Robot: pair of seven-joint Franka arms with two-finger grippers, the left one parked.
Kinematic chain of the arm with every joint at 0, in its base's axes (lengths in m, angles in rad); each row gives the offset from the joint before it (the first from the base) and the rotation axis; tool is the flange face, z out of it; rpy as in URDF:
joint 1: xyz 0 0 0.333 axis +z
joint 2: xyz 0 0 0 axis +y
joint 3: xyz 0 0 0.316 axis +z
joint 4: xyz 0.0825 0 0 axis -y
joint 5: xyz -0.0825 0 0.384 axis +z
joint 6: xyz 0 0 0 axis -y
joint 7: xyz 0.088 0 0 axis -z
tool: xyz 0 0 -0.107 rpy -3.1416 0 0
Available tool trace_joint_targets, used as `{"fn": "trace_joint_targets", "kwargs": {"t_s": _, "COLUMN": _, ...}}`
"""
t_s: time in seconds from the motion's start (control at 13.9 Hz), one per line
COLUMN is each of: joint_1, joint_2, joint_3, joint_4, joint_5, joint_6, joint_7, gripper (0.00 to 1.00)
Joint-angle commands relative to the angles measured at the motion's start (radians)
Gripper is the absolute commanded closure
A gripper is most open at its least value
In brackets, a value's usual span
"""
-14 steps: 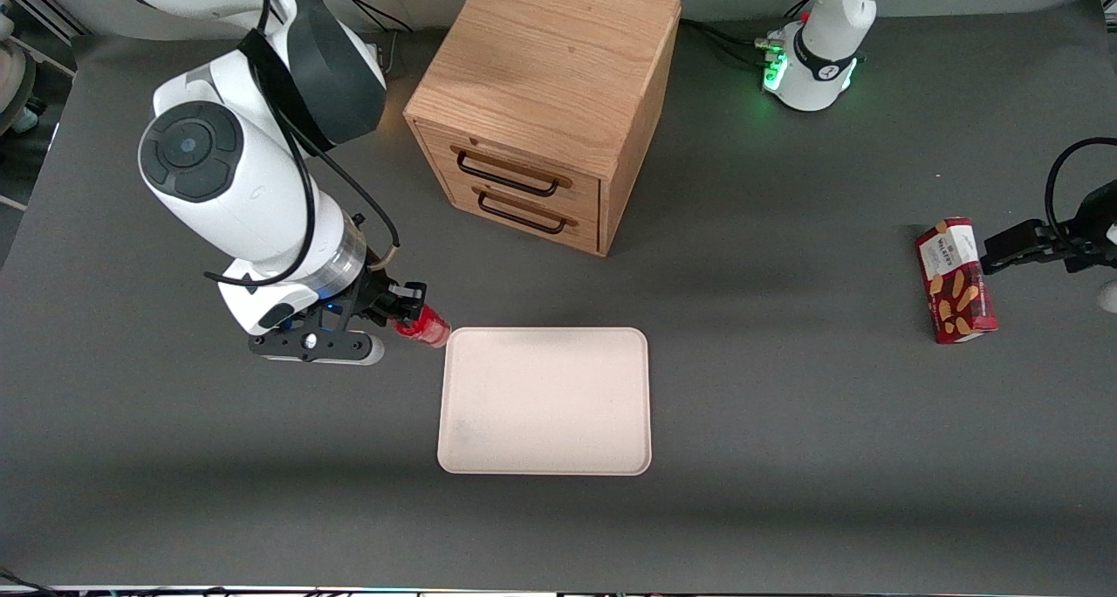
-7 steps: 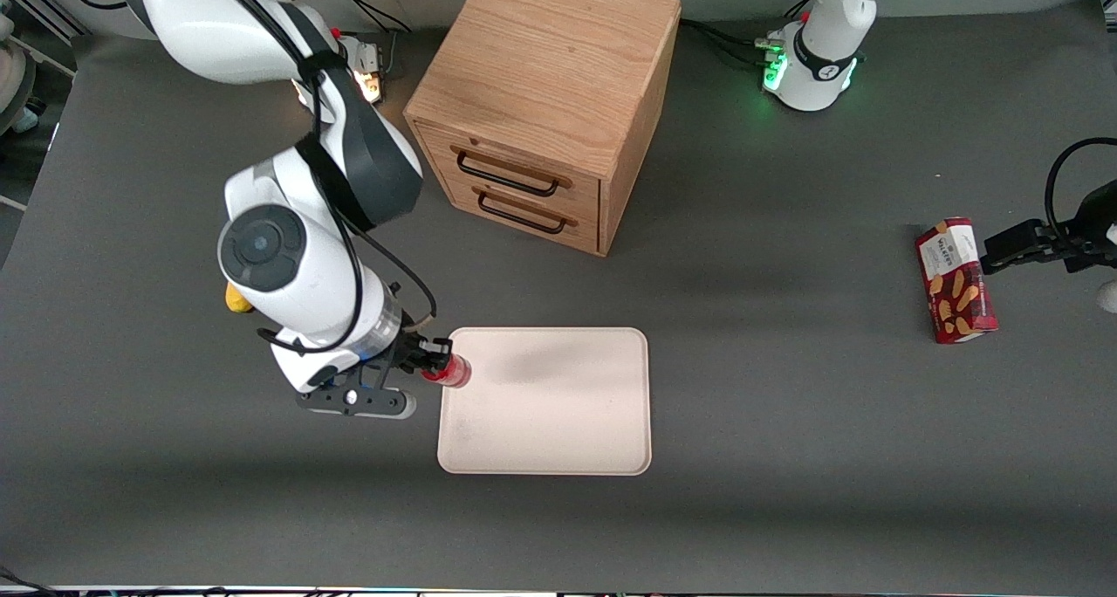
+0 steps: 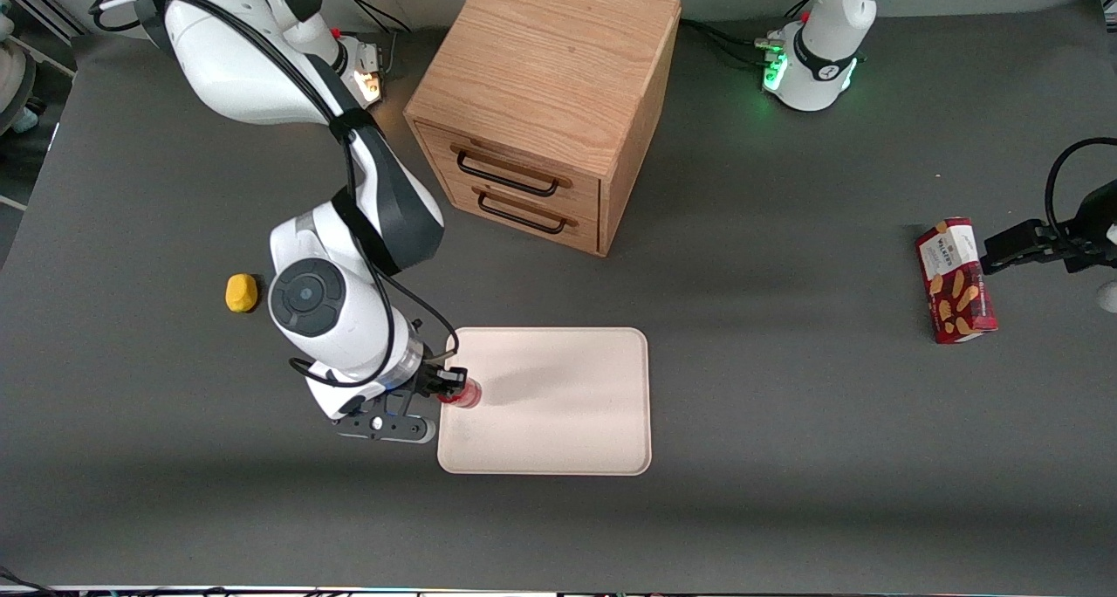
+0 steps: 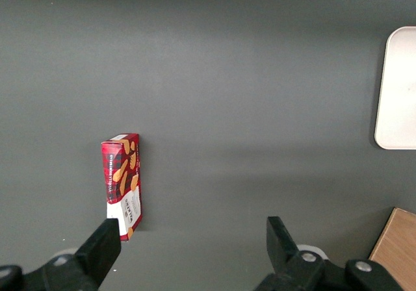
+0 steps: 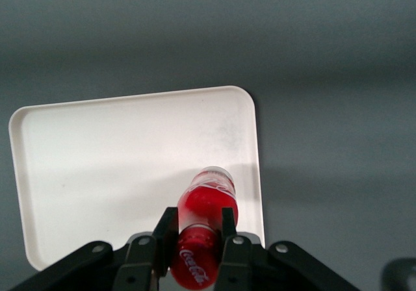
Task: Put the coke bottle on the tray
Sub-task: 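Lower the bottle onto the tray and open the right gripper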
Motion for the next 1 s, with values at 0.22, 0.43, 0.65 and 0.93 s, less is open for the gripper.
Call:
{"fn": "trace_joint_targets", "kwargs": {"t_s": 0.22, "joint_1": 0.004, "joint_2": -0.002, "joint_3": -0.013, "joint_4": -0.053, "joint_5": -0.026, "joint_6": 0.050, "joint_7": 0.024, "gripper": 1.00}}
{"fn": "trace_joint_targets", "kwargs": {"t_s": 0.43, "joint_1": 0.005, "joint_2": 0.011, "joint_3": -0.013, "joint_4": -0.059, "joint_5": -0.050, "joint_6": 0.051, "joint_7": 0.025, "gripper": 1.00}}
{"fn": "trace_joint_targets", "kwargs": {"t_s": 0.65, "joint_1": 0.004, "joint_2": 0.011, "joint_3": -0.013, "joint_4": -0.070, "joint_5": -0.050, "joint_6": 0.065, "joint_7": 0.025, "gripper": 1.00}}
{"fn": "trace_joint_targets", "kwargs": {"t_s": 0.93, "joint_1": 0.004, "joint_2": 0.011, "joint_3": -0.013, "joint_4": -0.071, "joint_5": -0.050, "joint_6": 0.065, "joint_7": 0.027, "gripper": 0.89}}
